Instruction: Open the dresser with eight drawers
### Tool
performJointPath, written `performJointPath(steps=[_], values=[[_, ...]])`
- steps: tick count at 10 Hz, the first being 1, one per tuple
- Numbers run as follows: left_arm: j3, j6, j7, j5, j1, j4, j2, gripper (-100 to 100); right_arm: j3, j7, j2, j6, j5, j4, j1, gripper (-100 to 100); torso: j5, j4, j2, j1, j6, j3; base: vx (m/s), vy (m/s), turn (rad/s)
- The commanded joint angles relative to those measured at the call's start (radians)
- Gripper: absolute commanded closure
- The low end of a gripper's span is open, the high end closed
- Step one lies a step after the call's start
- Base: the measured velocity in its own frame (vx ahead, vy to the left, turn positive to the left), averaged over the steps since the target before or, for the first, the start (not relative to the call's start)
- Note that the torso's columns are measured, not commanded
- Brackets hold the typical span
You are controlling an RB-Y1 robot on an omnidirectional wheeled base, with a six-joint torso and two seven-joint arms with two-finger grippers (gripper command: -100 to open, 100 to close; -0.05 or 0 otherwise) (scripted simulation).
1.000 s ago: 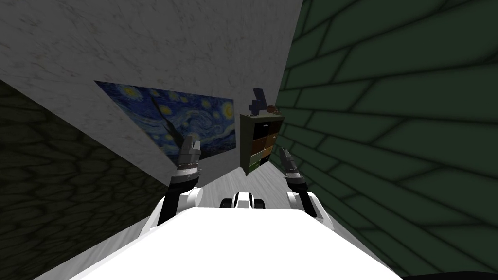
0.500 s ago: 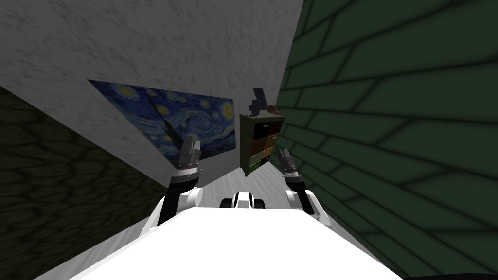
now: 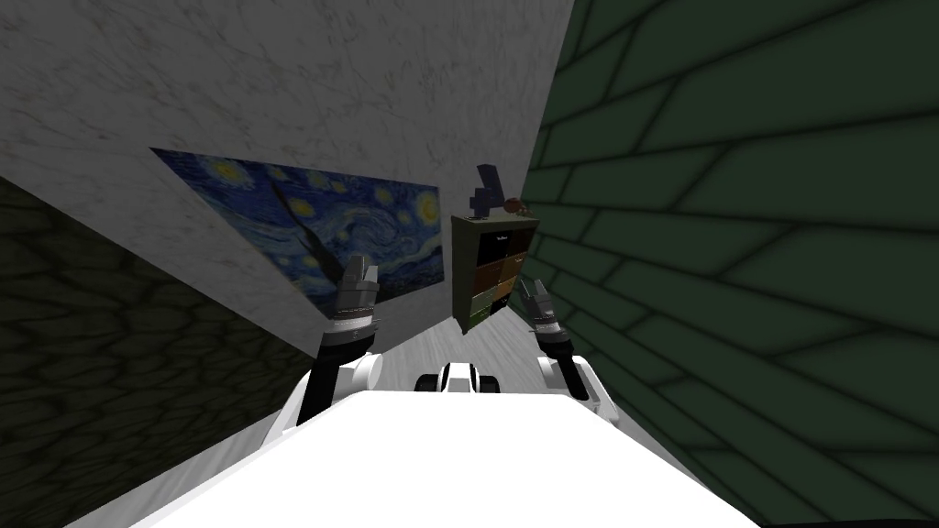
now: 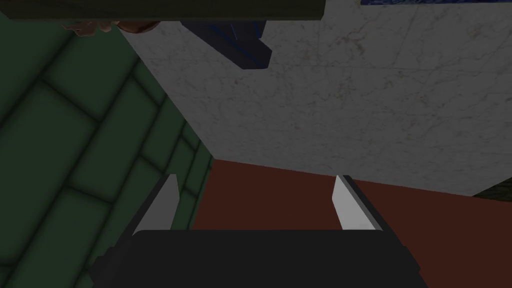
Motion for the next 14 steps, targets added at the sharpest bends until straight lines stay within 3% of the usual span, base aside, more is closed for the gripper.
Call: performJointPath(steps=[1, 2, 3, 5, 6, 8, 9, 11, 12, 14], values=[[0.000, 0.000, 0.000, 0.000, 0.000, 0.000, 0.000, 0, 0.001, 0.078, -0.005, -0.015, 0.020, 0.028, -0.018, -100, 0.000, 0.000, -0.001, -0.001, 0.000, 0.000, 0.045, -0.019, 0.016], [0.000, 0.000, 0.000, 0.000, 0.000, 0.000, 0.000, 0, 0.001, 0.103, -0.005, -0.015, 0.020, 0.028, -0.018, -100, 0.000, 0.000, -0.001, -0.001, 0.000, -0.001, 0.022, -0.012, 0.000], [0.000, 0.000, 0.000, 0.000, 0.000, 0.000, 0.000, 0, 0.002, 0.133, -0.009, -0.029, 0.039, 0.057, -0.036, -100, 0.000, 0.000, 0.000, 0.000, 0.000, 0.000, 0.040, -0.022, 0.018], [0.000, 0.000, 0.000, 0.000, 0.000, 0.000, 0.000, 0, 0.002, 0.188, -0.009, -0.029, 0.039, 0.057, -0.036, -100, 0.000, 0.000, -0.001, -0.001, 0.000, -0.001, 0.035, -0.015, 0.009], [0.000, 0.000, 0.000, 0.000, 0.000, 0.000, 0.000, 0, 0.003, 0.218, -0.012, -0.043, 0.059, 0.087, -0.053, -100, 0.000, 0.000, 0.000, 0.000, 0.000, 0.000, 0.049, -0.017, 0.015], [0.000, 0.000, 0.000, 0.000, 0.000, 0.000, 0.000, 0, 0.003, 0.275, -0.012, -0.043, 0.059, 0.087, -0.053, -100, 0.000, 0.000, -0.002, -0.001, 0.000, -0.001, 0.046, -0.016, 0.010], [0.000, 0.000, 0.000, 0.000, 0.000, 0.000, 0.000, 0, 0.003, 0.305, -0.015, -0.057, 0.080, 0.118, -0.070, -100, 0.000, 0.000, 0.000, 0.000, 0.000, 0.000, 0.052, -0.020, 0.013], [0.000, 0.000, 0.000, 0.000, 0.000, 0.000, 0.000, 0, 0.003, 0.361, -0.015, -0.057, 0.080, 0.118, -0.070, -100, 0.000, 0.000, -0.001, -0.001, 0.000, 0.000, 0.035, -0.016, 0.008], [0.000, 0.000, 0.000, 0.000, 0.000, 0.000, 0.000, 0, 0.003, 0.390, -0.016, -0.070, 0.101, 0.150, -0.086, -100, 0.000, 0.000, 0.001, 0.000, 0.000, 0.000, 0.046, -0.019, 0.019], [0.000, 0.000, 0.000, 0.000, 0.000, 0.000, 0.000, 0, 0.003, 0.447, -0.016, -0.070, 0.101, 0.150, -0.086, -100, 0.000, 0.000, -0.001, -0.001, 0.000, -0.001, 0.036, -0.019, 0.006]])
